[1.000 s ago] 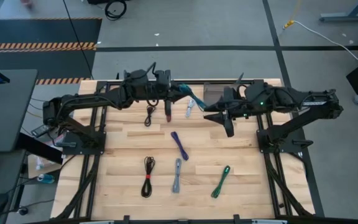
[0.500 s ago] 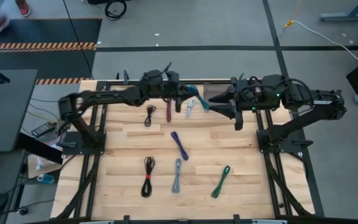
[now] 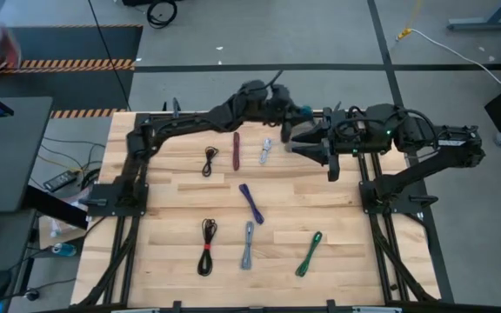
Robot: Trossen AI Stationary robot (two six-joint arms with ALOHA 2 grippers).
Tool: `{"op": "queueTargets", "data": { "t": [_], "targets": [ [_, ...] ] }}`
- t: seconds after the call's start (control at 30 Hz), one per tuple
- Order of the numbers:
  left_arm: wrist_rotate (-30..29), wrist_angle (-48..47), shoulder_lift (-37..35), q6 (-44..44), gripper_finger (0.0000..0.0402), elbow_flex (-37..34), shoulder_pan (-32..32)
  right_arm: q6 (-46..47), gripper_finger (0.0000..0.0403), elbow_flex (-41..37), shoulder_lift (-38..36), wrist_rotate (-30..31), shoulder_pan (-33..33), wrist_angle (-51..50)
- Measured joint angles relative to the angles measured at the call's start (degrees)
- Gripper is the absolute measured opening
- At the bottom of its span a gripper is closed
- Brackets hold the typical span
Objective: Pick and place USB-C Cables
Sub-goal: Put the black and blue charger cable into the black bin
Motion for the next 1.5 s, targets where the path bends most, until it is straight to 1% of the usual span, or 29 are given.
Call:
{"op": "queueTargets", "data": {
  "t": [0.1, 0.17, 0.27, 0.37, 0.47, 0.53, 0.6, 0.8, 0.93, 1.07, 1.27, 1.4, 1.5],
  "targets": [
    [1.8, -0.3, 3.7, -1.1, 0.0038, 5.8, 0.7, -0.4, 0.0152, 0.0, 0.0, 0.0, 0.0, 0.2],
    [3.1, -0.3, 5.6, -2.8, 0.0038, 7.8, 1.3, -0.7, 0.0152, 0.0, 0.0, 0.0, 0.0, 0.5],
    [2.6, -0.4, 7.2, -5.7, 0.0038, 8.1, 2.1, -1.4, 0.0152, 0.0, 0.0, -0.1, 0.4, 1.3],
    [1.3, 1.3, 8.8, -9.1, 0.0038, 8.1, 2.9, -2.7, 0.0152, 0.0, 0.0, -0.2, 0.9, 2.6],
    [0.6, 8.6, 10.8, -15.6, 0.0038, 8.1, 3.6, -3.2, 0.0152, 0.0, 0.0, -0.1, 1.2, 3.1],
    [-2.0, 12.1, 12.0, -20.0, 0.0038, 8.0, 4.0, -3.3, 0.0152, 0.0, 0.0, -0.1, 1.4, 3.3],
    [-5.1, 12.8, 12.4, -22.2, 0.0038, 8.0, 4.0, -3.3, 0.0152, 0.0, 0.0, -0.1, 1.6, 3.3],
    [-15.5, 10.8, 12.4, -18.7, 0.0038, 8.0, 2.6, -2.9, 0.0152, 0.0, 0.0, 0.0, 1.6, 3.4],
    [-21.7, 6.7, 12.4, -17.3, 0.0038, 8.0, 1.6, -2.7, 0.0152, 0.0, 0.0, 0.0, 1.6, 3.4],
    [-26.8, 6.4, 13.0, -18.3, 0.0038, 7.9, 0.8, -2.8, 0.0152, 0.0, 0.0, 0.0, 1.6, 3.6],
    [-30.3, 5.6, 12.9, -17.3, 0.0038, 8.0, -0.3, -2.9, 0.0152, 0.0, 0.0, 0.0, 1.6, 3.8],
    [-29.9, 5.6, 13.4, -18.9, 0.0038, 8.0, -0.9, -2.9, 0.0152, 0.0, 0.0, 0.0, 1.6, 3.8],
    [-28.1, 4.7, 14.5, -21.5, 0.0038, 8.0, -1.1, -2.9, 0.0152, 0.0, 0.0, 0.0, 1.6, 3.8]
  ]
}}
